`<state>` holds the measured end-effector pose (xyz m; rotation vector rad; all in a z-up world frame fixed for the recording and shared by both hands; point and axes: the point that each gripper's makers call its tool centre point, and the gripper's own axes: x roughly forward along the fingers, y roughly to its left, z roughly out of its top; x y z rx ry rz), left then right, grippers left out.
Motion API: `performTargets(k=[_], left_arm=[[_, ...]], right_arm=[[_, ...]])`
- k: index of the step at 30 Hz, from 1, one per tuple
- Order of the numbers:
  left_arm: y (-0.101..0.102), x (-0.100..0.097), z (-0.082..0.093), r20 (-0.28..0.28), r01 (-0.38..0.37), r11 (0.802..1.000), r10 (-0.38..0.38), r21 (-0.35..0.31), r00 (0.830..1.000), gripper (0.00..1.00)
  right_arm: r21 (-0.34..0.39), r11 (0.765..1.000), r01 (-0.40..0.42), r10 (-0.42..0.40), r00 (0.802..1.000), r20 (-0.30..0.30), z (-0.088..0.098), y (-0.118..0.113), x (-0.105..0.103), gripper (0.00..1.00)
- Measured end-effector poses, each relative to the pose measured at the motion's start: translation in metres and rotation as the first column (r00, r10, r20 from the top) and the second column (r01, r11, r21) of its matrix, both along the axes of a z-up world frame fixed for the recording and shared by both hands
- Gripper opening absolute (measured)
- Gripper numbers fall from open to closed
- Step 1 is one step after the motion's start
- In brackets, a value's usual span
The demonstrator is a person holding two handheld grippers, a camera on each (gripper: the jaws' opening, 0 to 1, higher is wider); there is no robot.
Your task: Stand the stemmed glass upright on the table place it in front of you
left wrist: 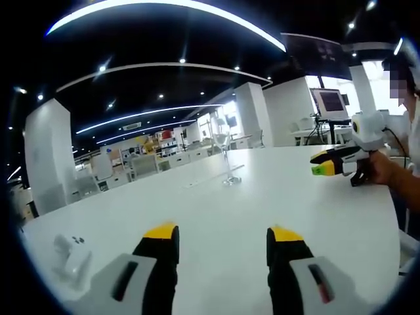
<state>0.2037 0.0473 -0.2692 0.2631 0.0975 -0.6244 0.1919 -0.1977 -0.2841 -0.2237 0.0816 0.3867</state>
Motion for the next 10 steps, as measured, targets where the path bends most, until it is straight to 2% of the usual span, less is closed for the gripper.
performTargets(k=[10], left_arm=[[-0.0005,-0.0013,-0.0010,0.001,0.000,1.000,0.000,0.006,1.000,0.54]], right_arm=[[0.006,1.000,-0.002,0.002,1.000,0.002,0.0011,-0.0041,0.0043,0.29]])
